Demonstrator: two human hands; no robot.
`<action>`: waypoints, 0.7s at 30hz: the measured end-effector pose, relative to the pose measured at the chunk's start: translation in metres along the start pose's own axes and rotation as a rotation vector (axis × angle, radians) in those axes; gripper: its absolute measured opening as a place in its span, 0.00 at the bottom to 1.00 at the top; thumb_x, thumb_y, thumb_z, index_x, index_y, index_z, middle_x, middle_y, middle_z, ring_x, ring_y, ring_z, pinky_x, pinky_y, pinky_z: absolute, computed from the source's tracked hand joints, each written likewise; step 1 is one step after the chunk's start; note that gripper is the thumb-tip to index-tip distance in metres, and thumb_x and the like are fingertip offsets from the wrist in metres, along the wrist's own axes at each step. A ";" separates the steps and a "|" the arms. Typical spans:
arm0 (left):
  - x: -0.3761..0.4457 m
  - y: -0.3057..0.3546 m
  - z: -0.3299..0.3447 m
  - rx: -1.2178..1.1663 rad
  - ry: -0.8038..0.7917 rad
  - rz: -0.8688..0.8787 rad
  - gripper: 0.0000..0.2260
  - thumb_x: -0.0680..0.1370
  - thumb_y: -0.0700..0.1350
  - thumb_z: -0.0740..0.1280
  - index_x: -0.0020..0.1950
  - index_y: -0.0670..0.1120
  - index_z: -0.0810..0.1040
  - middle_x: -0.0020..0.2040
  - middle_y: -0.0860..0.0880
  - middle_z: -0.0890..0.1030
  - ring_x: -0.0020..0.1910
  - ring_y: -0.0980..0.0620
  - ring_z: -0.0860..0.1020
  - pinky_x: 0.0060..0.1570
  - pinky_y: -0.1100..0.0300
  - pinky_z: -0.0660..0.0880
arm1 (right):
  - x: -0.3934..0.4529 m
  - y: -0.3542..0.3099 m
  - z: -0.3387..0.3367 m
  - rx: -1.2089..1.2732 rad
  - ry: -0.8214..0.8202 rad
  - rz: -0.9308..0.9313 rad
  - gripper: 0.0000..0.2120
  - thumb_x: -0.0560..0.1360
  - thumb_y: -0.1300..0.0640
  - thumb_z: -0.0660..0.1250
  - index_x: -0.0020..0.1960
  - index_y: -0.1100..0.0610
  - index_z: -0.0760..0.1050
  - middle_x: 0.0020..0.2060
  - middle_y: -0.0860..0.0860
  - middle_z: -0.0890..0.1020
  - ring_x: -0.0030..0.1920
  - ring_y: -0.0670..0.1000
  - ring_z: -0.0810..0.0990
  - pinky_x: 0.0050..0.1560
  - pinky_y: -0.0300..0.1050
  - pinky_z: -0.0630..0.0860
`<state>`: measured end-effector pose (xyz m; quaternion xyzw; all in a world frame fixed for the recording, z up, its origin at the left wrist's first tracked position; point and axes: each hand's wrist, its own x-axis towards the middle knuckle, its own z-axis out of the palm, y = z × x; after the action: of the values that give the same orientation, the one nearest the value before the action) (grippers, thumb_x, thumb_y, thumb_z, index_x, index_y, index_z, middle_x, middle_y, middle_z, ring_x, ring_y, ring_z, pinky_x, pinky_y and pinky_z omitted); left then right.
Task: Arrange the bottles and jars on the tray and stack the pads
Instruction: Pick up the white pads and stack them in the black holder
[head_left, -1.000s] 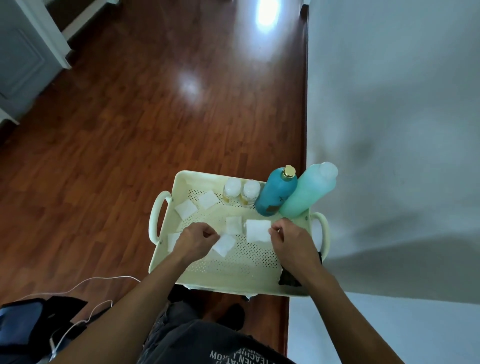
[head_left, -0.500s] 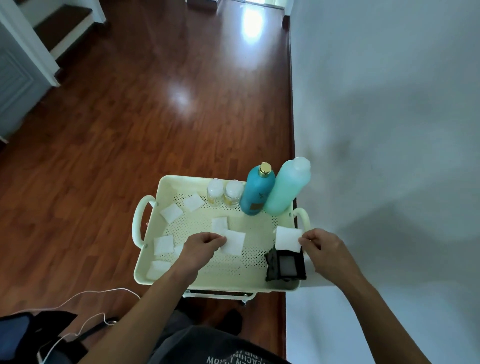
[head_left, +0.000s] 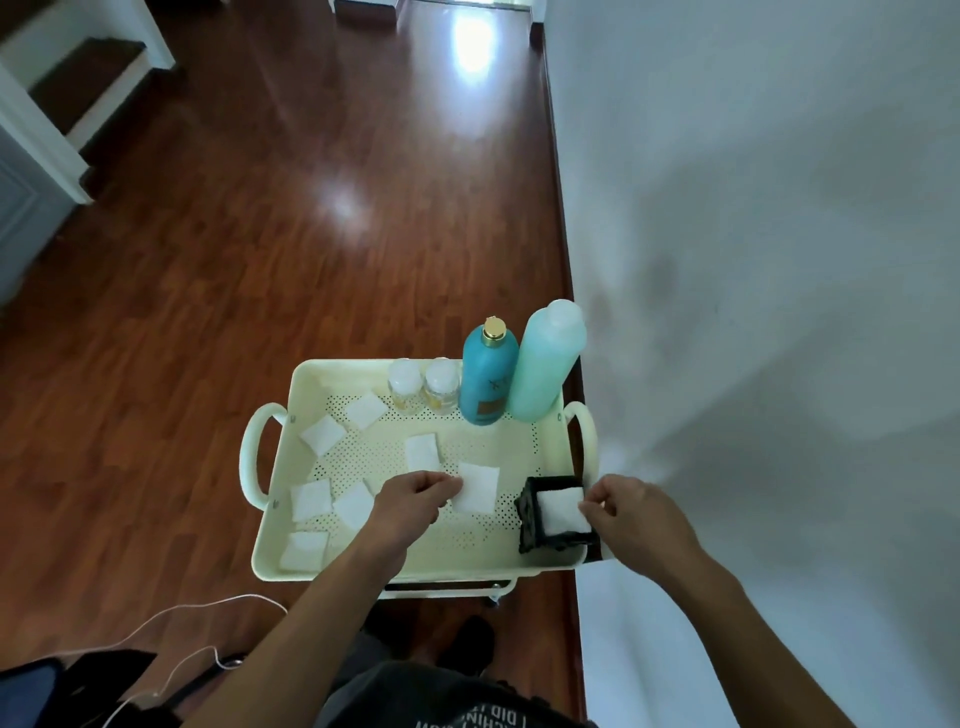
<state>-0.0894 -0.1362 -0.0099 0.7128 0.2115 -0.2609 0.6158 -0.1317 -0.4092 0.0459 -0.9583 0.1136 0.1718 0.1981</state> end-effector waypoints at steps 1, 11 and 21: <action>0.000 0.000 0.000 -0.007 0.002 -0.005 0.08 0.76 0.47 0.75 0.46 0.43 0.85 0.30 0.55 0.76 0.30 0.54 0.69 0.32 0.62 0.68 | 0.001 -0.003 0.003 -0.017 -0.002 -0.013 0.07 0.78 0.45 0.66 0.42 0.43 0.75 0.34 0.42 0.78 0.35 0.42 0.76 0.30 0.36 0.67; 0.001 0.001 0.000 -0.022 0.006 -0.035 0.07 0.75 0.47 0.75 0.47 0.43 0.85 0.32 0.53 0.77 0.29 0.55 0.70 0.31 0.63 0.68 | 0.016 -0.018 0.016 -0.355 -0.020 -0.094 0.11 0.77 0.51 0.62 0.48 0.46 0.83 0.37 0.46 0.81 0.34 0.50 0.75 0.35 0.40 0.69; 0.005 0.007 0.013 0.038 -0.009 -0.032 0.08 0.76 0.46 0.74 0.47 0.42 0.85 0.36 0.51 0.79 0.32 0.54 0.71 0.29 0.65 0.68 | 0.019 -0.016 0.002 -0.435 -0.056 -0.199 0.13 0.81 0.46 0.59 0.59 0.44 0.80 0.47 0.50 0.84 0.48 0.54 0.83 0.41 0.43 0.70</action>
<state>-0.0826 -0.1501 -0.0086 0.7195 0.2152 -0.2779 0.5990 -0.1105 -0.3963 0.0424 -0.9798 -0.0266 0.1983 0.0062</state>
